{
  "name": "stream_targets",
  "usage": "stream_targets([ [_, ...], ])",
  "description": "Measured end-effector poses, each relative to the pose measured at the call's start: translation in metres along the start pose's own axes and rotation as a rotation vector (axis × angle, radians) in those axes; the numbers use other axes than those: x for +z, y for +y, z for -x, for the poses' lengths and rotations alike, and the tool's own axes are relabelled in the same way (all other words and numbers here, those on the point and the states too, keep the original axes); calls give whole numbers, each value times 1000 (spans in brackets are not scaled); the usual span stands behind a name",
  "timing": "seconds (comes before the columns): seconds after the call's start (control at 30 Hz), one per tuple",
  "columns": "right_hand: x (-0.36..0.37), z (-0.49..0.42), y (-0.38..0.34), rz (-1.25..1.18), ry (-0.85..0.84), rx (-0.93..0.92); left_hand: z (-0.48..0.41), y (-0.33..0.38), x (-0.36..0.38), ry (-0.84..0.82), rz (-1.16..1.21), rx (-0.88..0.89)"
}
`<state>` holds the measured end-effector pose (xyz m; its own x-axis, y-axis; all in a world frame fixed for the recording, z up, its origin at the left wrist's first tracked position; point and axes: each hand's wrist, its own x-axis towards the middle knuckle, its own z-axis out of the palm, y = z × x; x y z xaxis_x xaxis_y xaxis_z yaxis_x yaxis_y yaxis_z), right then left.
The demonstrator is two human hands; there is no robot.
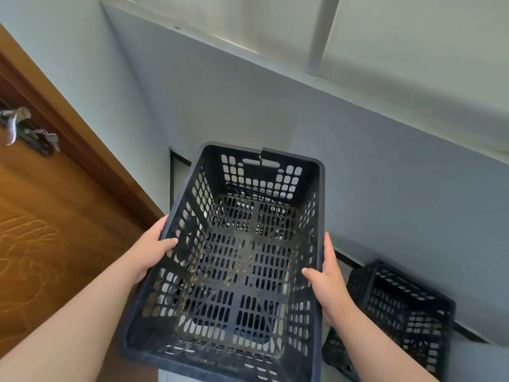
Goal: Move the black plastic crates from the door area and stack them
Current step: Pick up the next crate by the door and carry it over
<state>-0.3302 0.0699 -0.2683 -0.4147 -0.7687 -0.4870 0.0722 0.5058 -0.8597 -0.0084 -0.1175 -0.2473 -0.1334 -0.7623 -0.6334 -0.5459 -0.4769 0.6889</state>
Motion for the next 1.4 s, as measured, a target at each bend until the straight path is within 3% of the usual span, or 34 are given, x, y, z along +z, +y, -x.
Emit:
stream_targets([
  [0.37, -16, 8, 1, -153, 24, 4, 24, 4, 9, -57, 32, 84],
  [0.73, -109, 62, -15, -197, 40, -55, 93, 44, 72, -71, 115, 218],
  [1.4, -428, 207, 90, -153, 336, -39, 220, 98, 392, -263, 31, 292],
])
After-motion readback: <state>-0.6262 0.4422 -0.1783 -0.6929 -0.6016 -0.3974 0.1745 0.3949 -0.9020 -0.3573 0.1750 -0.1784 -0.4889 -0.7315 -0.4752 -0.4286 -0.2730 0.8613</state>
